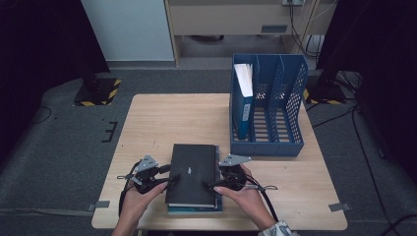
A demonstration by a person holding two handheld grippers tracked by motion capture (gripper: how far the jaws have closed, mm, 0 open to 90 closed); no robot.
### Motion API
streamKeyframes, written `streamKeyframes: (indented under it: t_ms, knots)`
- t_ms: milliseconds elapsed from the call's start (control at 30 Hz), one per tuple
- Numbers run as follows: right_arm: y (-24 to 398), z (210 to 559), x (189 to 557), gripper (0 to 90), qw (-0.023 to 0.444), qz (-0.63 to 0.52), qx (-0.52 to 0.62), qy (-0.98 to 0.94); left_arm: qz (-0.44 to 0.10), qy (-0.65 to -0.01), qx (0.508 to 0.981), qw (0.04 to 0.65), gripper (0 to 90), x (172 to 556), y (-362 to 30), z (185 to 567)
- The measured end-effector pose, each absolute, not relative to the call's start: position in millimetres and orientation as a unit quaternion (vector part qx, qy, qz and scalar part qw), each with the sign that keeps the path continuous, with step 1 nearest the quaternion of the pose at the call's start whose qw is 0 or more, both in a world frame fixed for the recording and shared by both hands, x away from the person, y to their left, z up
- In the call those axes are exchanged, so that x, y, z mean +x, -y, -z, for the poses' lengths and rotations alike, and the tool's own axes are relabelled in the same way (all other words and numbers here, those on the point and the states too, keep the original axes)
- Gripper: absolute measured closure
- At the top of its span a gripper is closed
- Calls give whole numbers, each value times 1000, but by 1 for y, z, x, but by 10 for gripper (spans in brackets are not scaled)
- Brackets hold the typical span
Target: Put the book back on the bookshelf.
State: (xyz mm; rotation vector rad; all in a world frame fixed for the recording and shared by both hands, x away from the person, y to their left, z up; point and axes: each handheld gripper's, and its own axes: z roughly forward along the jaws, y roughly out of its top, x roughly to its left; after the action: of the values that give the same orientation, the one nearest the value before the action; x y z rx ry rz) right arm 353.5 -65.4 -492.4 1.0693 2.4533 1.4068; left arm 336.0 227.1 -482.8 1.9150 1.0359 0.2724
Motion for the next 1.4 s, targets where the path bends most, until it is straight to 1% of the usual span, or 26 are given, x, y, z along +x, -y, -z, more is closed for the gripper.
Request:
streamKeyframes:
  t_ms: [167, 400, 533, 800, 1067, 1233, 1300, 1400]
  knots:
    - [66, 496, 356, 78, 41, -472, 367, -801, -128, -415, 783, 445, 419, 335, -219, 480]
    - [68, 500, 355, 42, 33, -476, 374, -796, -118, -410, 788, 444, 418, 340, -214, 480]
    - [71, 504, 363, 1, 1, -473, 387, -791, -106, -406, 801, 427, 413, 346, -212, 475]
    - [75, 509, 373, 1, -31, -473, 410, -779, -101, -405, 808, 417, 406, 351, -207, 473]
    - [79, 508, 373, 5, -25, -473, 406, -782, -101, -406, 809, 414, 405, 350, -204, 473]
    - [82, 509, 377, 0, -38, -472, 404, -782, -96, -403, 813, 409, 400, 351, -202, 472]
    - [82, 510, 379, 0, -42, -473, 408, -780, -95, -398, 816, 408, 386, 353, -201, 472]
    - [83, 512, 382, 0, -47, -477, 413, -774, -91, -398, 811, 419, 292, 356, -199, 476]
